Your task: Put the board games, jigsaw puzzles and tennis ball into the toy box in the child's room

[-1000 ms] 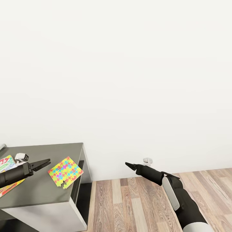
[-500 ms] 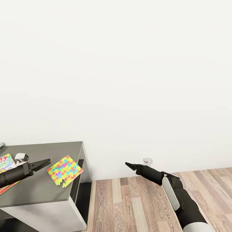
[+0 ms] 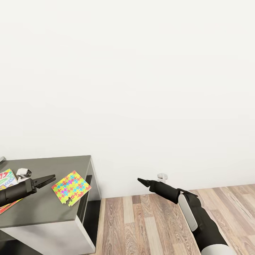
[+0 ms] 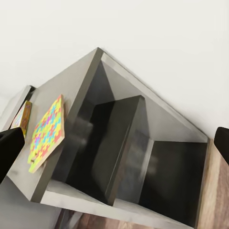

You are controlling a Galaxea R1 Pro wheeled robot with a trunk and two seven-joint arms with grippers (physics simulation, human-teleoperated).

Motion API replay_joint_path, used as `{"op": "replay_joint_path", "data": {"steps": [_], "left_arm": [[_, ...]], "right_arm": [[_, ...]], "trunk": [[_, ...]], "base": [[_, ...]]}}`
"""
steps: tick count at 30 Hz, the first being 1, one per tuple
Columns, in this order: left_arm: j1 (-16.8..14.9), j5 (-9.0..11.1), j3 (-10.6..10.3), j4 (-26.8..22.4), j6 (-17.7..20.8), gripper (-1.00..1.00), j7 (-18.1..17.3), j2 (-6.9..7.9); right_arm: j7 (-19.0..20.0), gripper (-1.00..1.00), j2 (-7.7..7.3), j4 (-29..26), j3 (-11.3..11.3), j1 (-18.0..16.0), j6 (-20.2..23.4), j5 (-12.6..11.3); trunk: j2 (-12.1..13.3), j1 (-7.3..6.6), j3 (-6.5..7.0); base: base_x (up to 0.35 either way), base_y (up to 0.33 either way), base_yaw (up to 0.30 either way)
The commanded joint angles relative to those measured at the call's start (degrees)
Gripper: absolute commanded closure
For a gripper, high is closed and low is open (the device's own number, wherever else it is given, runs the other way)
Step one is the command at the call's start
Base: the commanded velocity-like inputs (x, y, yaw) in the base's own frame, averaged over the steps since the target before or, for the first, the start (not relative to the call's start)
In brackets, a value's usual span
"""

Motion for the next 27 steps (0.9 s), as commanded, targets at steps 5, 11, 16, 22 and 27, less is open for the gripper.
{"op": "replay_joint_path", "data": {"steps": [5, 11, 16, 22, 27], "left_arm": [[0.0, -0.1, 0.0, 0.0, 0.6, -1.0, -0.2, 0.01], [0.0, -0.1, 0.0, 0.0, 0.6, -1.0, -0.2, 0.02], [0.0, -0.1, 0.0, 0.0, 0.5, -1.0, -0.2, 0.01], [0.0, -0.1, 0.0, 0.0, 0.5, -1.0, -0.2, 0.0], [0.0, -0.1, 0.0, 0.0, 0.5, -1.0, -0.2, 0.02]], "right_arm": [[0.2, -1.0, 0.0, 0.0, 0.1, 0.0, 0.3, -0.3], [0.3, -1.0, 0.71, 0.0, 0.8, 0.0, -1.8, -0.3], [0.2, -1.0, 1.0, 0.0, 2.2, 0.0, -2.5, -0.3], [0.3, -1.0, 1.02, 0.0, 2.4, 0.0, -2.7, -0.3], [0.2, -1.0, 1.05, 0.0, 2.5, 0.0, -2.7, -0.3]], "trunk": [[0.0, 0.0, 0.16], [0.0, 0.0, 0.68], [0.0, 0.0, 1.15], [0.0, 0.0, 1.72], [0.0, 0.0, 2.2]], "base": [[0.0, 0.0, 0.0], [0.0, 0.0, 0.0], [0.0, 0.0, 0.0], [0.0, 0.0, 0.0], [0.0, 0.0, 0.0]]}}
